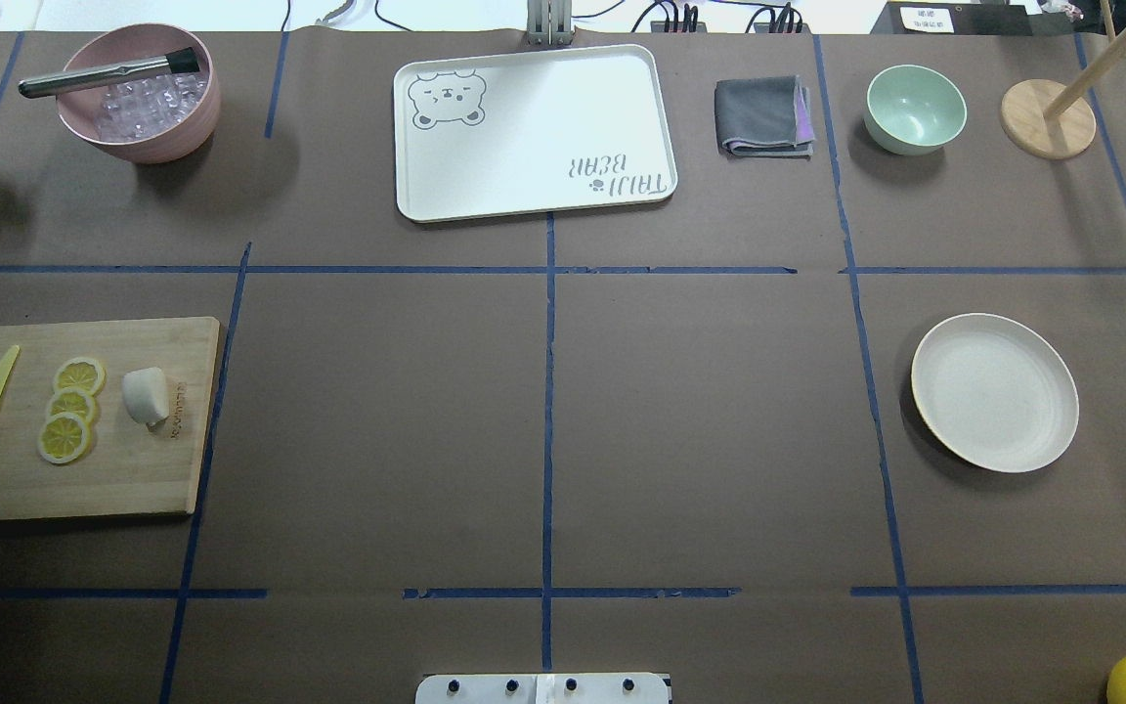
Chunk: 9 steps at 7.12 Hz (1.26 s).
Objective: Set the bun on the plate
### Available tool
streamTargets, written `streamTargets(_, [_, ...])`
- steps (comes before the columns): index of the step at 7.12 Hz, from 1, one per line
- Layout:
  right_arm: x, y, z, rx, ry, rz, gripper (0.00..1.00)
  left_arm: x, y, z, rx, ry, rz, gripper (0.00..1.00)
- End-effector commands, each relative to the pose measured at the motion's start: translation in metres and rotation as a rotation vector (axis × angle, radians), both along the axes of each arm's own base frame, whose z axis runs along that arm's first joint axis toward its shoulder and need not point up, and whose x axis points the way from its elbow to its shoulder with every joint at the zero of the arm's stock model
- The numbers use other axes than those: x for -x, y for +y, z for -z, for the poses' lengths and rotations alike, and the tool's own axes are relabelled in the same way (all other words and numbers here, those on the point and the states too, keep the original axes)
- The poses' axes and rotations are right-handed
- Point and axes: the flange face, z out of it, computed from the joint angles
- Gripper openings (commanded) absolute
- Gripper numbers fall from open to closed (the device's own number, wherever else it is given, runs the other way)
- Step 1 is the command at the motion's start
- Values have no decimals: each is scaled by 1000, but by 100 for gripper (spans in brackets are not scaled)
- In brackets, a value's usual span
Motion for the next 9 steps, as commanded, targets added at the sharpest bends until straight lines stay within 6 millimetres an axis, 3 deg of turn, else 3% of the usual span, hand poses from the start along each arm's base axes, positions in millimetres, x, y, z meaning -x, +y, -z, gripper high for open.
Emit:
streamTargets(1, [0,0,0,1,0,-1,100,0,0,1,-3,0,0,100])
streamTargets(3, [2,0,1,-1,-2,3,100,0,-1,1,2,-1,3,100])
streamTargets(4, [20,-4,5,-1,-19,25,100,0,0,0,3,0,3,100])
streamTargets(6, [97,-13,23,-5,-72,-101,100,0,0,1,2,1,3,100])
streamTargets(8, [171,-2,28,15,-117,-133,99,0,0,1,2,4,4,100])
streamTargets(9, [190,3,31,16,-131,-168,99,0,0,1,2,4,4,100])
